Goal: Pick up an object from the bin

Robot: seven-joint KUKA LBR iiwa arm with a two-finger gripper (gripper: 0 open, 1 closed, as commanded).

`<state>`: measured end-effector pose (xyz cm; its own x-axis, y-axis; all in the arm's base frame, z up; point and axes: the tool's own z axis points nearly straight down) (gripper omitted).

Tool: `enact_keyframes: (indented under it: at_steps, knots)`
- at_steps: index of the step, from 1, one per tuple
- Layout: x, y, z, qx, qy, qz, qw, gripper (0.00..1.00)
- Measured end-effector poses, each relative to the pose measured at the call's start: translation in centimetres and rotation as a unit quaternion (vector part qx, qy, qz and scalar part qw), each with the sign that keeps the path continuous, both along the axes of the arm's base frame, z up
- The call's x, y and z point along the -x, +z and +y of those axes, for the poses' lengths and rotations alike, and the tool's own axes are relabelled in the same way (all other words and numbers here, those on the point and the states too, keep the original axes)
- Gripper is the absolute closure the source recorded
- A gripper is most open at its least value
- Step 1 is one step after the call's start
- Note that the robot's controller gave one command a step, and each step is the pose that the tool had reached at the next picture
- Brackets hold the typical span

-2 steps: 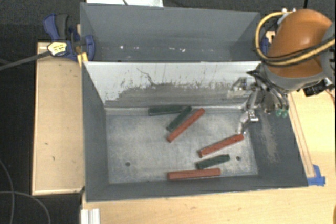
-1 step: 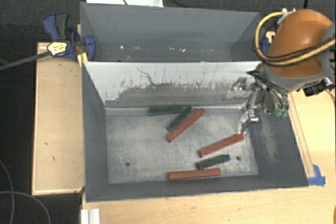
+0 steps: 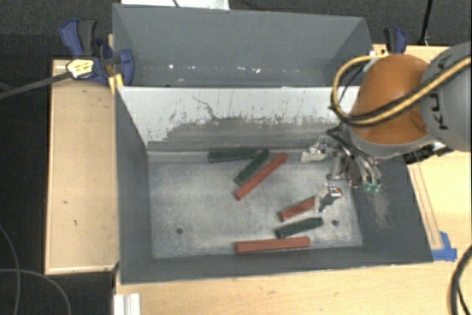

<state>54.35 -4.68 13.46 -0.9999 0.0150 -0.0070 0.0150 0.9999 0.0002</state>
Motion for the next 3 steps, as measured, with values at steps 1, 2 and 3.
enact_keyframes:
  at_steps: [1,2,3]
  knots:
    - [1.0,-0.5,3.7,0.0,0.138,0.003,0.9904,0.0]
    - [-1.1,0.8,6.6,0.001,0.205,0.0016,0.9787,0.0]
    - [-0.8,-5.5,2.3,0.001,0.247,-0.0002,0.969,0.0]
